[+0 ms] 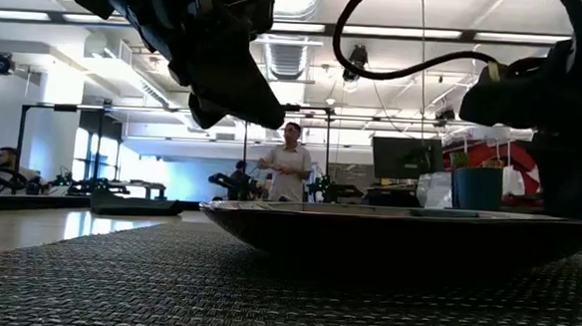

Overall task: Set table place
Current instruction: Adjust the blue knife on the gray mat, then move the blue fork to the top left of the table

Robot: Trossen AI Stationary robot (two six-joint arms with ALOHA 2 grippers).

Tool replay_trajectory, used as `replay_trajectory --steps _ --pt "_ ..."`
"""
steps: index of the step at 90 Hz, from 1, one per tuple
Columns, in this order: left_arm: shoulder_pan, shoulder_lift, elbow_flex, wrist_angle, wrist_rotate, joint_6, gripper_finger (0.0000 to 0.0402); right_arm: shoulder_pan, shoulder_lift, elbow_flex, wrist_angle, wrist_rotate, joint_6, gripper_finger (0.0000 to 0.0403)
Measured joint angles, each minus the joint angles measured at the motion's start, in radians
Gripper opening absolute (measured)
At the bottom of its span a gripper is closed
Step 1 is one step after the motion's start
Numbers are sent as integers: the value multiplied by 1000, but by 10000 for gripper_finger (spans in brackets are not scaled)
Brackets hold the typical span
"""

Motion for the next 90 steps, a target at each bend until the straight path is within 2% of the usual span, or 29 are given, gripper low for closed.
replay_trajectory --steps 37,64,90 --pt "0 0 -1 0 0 0 36 0 0 0 -48 -25 16 0" --pt "0 0 -2 0 0 0 36 5 -14 14 -40 21 -10 0" --pt "0 0 -2 -2 0 0 36 13 -151 14 -140 70 0 0"
